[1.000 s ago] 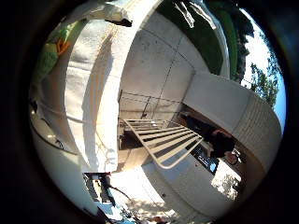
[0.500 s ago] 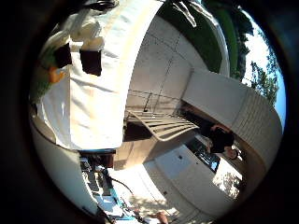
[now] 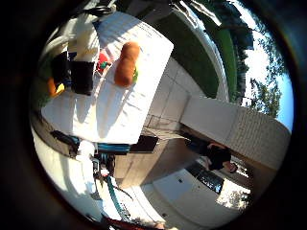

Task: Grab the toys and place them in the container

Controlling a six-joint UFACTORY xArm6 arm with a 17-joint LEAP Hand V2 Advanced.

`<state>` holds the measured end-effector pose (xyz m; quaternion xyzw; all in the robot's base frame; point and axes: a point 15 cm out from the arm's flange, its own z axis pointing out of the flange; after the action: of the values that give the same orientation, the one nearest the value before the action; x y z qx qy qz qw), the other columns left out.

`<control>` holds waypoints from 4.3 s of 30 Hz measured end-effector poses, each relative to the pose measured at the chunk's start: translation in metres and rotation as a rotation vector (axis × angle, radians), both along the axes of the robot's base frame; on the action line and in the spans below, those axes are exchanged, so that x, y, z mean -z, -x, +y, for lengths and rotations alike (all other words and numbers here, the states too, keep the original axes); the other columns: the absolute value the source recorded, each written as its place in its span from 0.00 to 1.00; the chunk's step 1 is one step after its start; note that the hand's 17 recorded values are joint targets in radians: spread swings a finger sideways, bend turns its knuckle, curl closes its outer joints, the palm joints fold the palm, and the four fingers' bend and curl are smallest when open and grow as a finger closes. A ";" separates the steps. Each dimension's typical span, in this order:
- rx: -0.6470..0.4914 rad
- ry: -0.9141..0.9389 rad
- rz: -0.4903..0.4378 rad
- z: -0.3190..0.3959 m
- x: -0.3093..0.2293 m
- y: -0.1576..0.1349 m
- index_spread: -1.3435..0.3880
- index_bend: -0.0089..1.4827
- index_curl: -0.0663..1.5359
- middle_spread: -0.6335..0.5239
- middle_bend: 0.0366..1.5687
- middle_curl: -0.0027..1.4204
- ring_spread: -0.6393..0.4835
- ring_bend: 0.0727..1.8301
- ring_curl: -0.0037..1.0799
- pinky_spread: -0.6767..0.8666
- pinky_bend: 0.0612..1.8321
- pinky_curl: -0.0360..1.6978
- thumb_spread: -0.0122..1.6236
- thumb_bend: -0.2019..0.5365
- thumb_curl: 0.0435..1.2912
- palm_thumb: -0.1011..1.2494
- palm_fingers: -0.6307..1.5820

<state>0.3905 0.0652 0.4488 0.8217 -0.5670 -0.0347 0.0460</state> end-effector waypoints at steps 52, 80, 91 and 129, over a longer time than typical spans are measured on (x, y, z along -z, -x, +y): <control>0.478 0.036 -0.070 -0.151 0.136 -0.126 0.74 0.10 0.15 0.70 0.10 0.25 0.87 0.29 0.31 0.77 0.40 0.26 0.73 0.23 0.23 0.50 0.33; 0.759 0.049 0.039 -0.202 0.279 -0.098 0.67 0.13 0.09 0.50 0.48 0.44 0.68 0.64 0.48 0.71 0.61 0.31 0.72 0.27 0.27 0.56 0.78; 0.670 -0.107 0.010 -0.148 0.209 -0.095 0.47 0.43 0.08 0.41 0.67 0.62 0.54 0.73 0.61 0.61 0.74 0.43 0.69 0.30 0.39 0.77 0.78; 0.065 -0.124 0.033 0.126 0.158 -0.092 0.53 0.36 0.08 0.60 0.10 0.37 0.81 0.34 0.32 0.70 0.50 0.36 0.74 0.24 0.35 0.63 0.21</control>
<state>0.4821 0.1911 0.2912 0.8036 -0.5891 -0.0847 0.0032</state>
